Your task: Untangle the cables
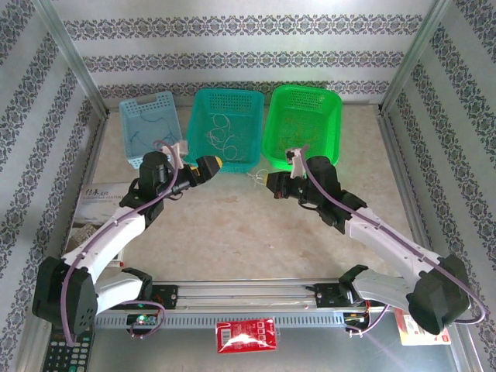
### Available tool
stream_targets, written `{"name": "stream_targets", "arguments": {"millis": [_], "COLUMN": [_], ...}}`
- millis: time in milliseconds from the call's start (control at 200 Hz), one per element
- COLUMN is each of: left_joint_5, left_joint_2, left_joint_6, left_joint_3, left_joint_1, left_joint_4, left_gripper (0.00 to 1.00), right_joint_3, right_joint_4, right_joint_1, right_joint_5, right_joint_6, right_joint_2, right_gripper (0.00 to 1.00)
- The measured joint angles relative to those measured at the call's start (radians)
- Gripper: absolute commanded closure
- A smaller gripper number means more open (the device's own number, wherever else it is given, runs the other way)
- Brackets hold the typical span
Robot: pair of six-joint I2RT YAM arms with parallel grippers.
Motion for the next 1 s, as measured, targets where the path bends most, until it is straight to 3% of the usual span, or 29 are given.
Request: {"name": "stream_targets", "arguments": {"millis": [200, 595, 999], "left_joint_5": [0.001, 0.003, -0.006], "left_joint_2": [0.051, 0.206, 0.264], "left_joint_6": [0.0, 0.0, -0.001], "left_joint_3": [-0.001, 0.011, 0.068], "left_joint_1": [-0.018, -0.139, -0.192], "left_joint_4": [0.053, 0.1, 0.142], "left_gripper": [0.0, 0.0, 0.0], "right_joint_3": [0.069, 0.102, 0.116], "right_joint_4": [0.003, 0.008, 0.011], "right_joint_1": [0.0, 0.024, 0.042], "right_joint_5": [-0.031, -0.038, -0.039], "right_joint_6": [0.022, 0.038, 0.04], "right_joint_2": [0.0, 0.0, 0.0], "right_gripper": [1.0, 1.0, 1.0]}}
